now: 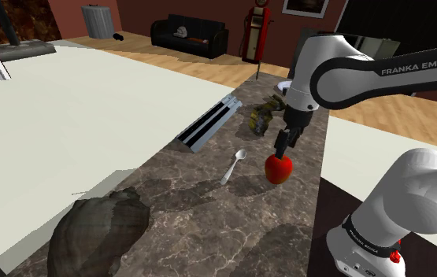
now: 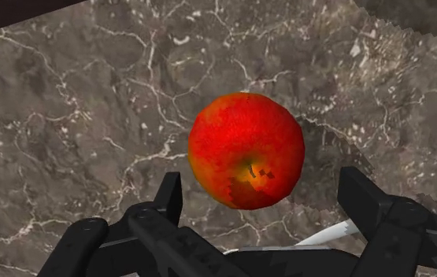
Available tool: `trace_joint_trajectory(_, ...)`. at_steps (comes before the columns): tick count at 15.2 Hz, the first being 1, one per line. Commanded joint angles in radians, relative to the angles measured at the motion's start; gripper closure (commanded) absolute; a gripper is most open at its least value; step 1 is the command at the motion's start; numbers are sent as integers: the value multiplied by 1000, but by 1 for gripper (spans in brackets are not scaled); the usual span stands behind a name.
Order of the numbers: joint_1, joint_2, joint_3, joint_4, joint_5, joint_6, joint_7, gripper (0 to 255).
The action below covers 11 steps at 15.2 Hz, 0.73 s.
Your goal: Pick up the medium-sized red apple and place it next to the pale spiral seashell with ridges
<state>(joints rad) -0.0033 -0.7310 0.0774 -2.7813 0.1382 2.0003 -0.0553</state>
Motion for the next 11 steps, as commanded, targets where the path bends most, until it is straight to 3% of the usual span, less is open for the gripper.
trace_joint_trajectory(1, 0, 4, 0, -14, 1, 19, -2, 0)
trace_joint_trajectory(8, 0, 5, 0, -13, 1, 19, -2, 0)
trace_joint_trajectory(9, 0, 5, 0, -13, 1, 19, -2, 255)
trace_joint_trajectory(11, 0, 5, 0, -13, 1, 19, -2, 255)
